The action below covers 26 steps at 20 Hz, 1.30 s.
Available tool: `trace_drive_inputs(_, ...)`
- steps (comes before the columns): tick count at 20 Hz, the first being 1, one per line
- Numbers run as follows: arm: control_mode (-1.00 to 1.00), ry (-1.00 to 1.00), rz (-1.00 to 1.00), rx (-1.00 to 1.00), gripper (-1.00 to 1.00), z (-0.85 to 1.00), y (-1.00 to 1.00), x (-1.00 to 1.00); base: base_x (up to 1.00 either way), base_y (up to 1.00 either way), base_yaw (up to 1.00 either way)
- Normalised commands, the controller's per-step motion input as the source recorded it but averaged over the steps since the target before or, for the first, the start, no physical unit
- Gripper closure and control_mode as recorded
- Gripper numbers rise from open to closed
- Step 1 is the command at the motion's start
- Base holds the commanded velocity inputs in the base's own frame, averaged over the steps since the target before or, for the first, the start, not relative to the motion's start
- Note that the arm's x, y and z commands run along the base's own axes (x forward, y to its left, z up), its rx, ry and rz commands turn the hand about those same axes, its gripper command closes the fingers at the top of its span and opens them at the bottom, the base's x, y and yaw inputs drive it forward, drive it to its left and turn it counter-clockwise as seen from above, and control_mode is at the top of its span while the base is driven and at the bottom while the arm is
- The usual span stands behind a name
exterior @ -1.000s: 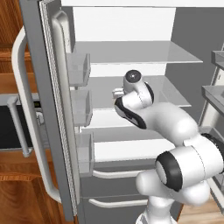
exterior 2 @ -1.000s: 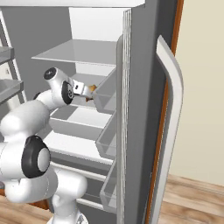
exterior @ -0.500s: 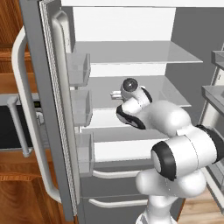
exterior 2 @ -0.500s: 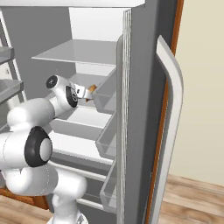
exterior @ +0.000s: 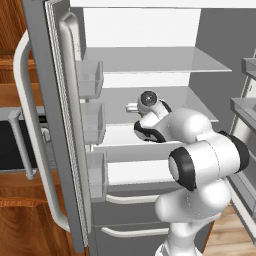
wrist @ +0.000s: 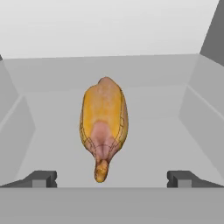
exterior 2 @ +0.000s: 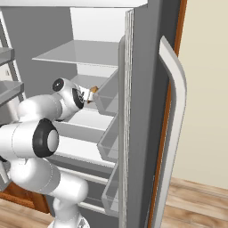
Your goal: Gather the onion and eggplant from the fridge and place them on a tray on the dining counter. Then gather the fish and chicken drumstick from the fridge and place them on the other tray.
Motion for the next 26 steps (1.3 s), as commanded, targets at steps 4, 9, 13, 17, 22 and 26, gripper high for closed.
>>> trace_drive_inputs(4,-1.00,0.02,0.00,0.09,-1.00,0.00,-0.01,0.35,0.00,0.00,0.00)
trace_drive_inputs(9,-1.00,0.00,0.00,0.03,-1.00,0.00,-0.01,0.44,0.00,0.00,0.00)
trace_drive_inputs(13,-1.00,0.00,0.00,0.00,-1.00,-0.04,0.00,0.39,0.00,0.00,0.00)
trace_drive_inputs(17,-1.00,0.00,0.00,0.00,-1.00,-0.15,0.00,0.34,0.00,0.00,0.00)
trace_drive_inputs(22,-1.00,0.01,0.00,0.00,-1.00,-0.38,0.00,0.30,0.00,0.00,0.00)
trace_drive_inputs(26,-1.00,0.02,0.00,0.00,-1.00,-0.56,0.00,0.26,0.00,0.00,0.00)
